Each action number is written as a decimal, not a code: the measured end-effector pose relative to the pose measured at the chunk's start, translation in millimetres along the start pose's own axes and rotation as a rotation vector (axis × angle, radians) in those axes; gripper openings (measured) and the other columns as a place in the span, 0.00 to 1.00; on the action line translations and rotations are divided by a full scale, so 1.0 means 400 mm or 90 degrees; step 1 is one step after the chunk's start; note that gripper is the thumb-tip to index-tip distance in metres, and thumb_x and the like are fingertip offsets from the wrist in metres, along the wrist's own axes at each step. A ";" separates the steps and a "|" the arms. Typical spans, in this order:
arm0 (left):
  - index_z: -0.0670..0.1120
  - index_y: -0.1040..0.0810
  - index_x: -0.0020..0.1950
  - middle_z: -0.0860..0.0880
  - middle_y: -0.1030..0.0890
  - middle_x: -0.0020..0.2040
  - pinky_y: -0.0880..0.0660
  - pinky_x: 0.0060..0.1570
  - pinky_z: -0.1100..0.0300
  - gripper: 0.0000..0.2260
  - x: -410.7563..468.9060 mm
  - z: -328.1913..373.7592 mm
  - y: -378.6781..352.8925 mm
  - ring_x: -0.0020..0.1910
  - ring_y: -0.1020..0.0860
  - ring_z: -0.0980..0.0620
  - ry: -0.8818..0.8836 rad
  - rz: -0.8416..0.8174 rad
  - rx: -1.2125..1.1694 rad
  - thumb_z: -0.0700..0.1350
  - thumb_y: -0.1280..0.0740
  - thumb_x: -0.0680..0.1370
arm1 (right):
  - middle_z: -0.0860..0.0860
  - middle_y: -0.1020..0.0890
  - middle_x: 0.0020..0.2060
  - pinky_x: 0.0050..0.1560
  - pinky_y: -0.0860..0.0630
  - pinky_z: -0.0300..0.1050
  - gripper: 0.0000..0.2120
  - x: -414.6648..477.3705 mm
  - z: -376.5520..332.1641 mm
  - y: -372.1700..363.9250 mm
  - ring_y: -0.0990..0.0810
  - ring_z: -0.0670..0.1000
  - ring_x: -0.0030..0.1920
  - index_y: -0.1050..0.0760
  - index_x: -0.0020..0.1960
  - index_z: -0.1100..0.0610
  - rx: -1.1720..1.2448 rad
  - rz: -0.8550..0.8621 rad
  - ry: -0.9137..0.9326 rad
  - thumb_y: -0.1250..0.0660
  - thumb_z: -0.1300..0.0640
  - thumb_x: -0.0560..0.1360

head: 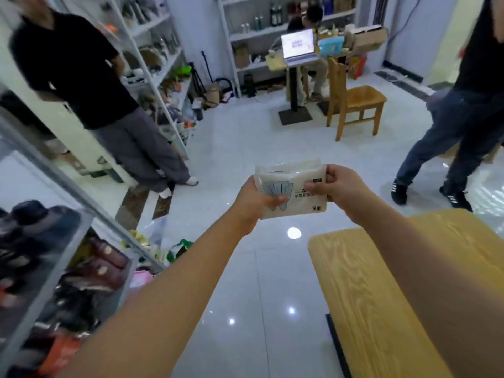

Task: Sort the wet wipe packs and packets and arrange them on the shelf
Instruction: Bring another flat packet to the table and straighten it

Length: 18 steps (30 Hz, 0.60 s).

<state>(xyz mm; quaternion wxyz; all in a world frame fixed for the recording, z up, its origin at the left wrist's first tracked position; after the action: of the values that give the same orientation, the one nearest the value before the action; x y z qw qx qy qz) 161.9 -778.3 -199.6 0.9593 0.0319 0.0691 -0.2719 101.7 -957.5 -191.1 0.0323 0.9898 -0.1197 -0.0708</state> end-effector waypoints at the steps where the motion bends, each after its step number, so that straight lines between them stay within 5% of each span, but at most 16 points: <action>1: 0.43 0.24 0.66 0.39 0.18 0.60 0.20 0.55 0.43 0.26 -0.022 0.026 0.078 0.59 0.19 0.40 -0.014 0.010 0.002 0.28 0.27 0.69 | 0.57 0.14 0.48 0.50 0.17 0.51 0.12 0.014 -0.041 -0.074 0.15 0.57 0.50 0.21 0.52 0.60 -0.003 -0.008 0.015 0.25 0.66 0.70; 9: 0.41 0.22 0.60 0.41 0.17 0.57 0.19 0.54 0.43 0.15 -0.245 0.165 0.697 0.57 0.18 0.41 -0.075 0.240 0.049 0.38 0.27 0.75 | 0.55 0.14 0.47 0.46 0.16 0.48 0.14 0.083 -0.296 -0.644 0.14 0.55 0.48 0.21 0.54 0.60 -0.031 -0.124 0.103 0.24 0.64 0.70; 14: 0.46 0.21 0.50 0.52 0.17 0.44 0.19 0.42 0.63 0.06 -0.425 0.257 0.961 0.43 0.18 0.54 -0.148 0.423 0.137 0.40 0.27 0.76 | 0.55 0.15 0.48 0.47 0.17 0.50 0.11 0.085 -0.403 -0.963 0.15 0.54 0.48 0.21 0.51 0.56 -0.013 -0.198 0.141 0.25 0.64 0.70; 18: 0.49 0.20 0.50 0.51 0.17 0.45 0.20 0.51 0.52 0.07 -0.534 0.285 1.133 0.48 0.18 0.49 -0.156 0.550 0.171 0.41 0.26 0.74 | 0.55 0.15 0.47 0.47 0.18 0.49 0.11 0.087 -0.475 -1.176 0.15 0.52 0.47 0.21 0.49 0.55 0.007 -0.249 0.176 0.25 0.66 0.71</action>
<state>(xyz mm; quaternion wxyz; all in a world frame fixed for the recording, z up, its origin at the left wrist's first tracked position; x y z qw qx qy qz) 233.4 -293.7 -44.0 0.9731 0.1493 -0.1002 0.1441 272.6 -500.9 -45.9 0.0289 0.9945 0.0798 0.0612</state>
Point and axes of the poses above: each hand's wrist, its own x-axis towards the middle knuckle, its own y-axis out of the back of the hand, z = x × y, the point moved 8 cm from there along x, towards the middle knuckle
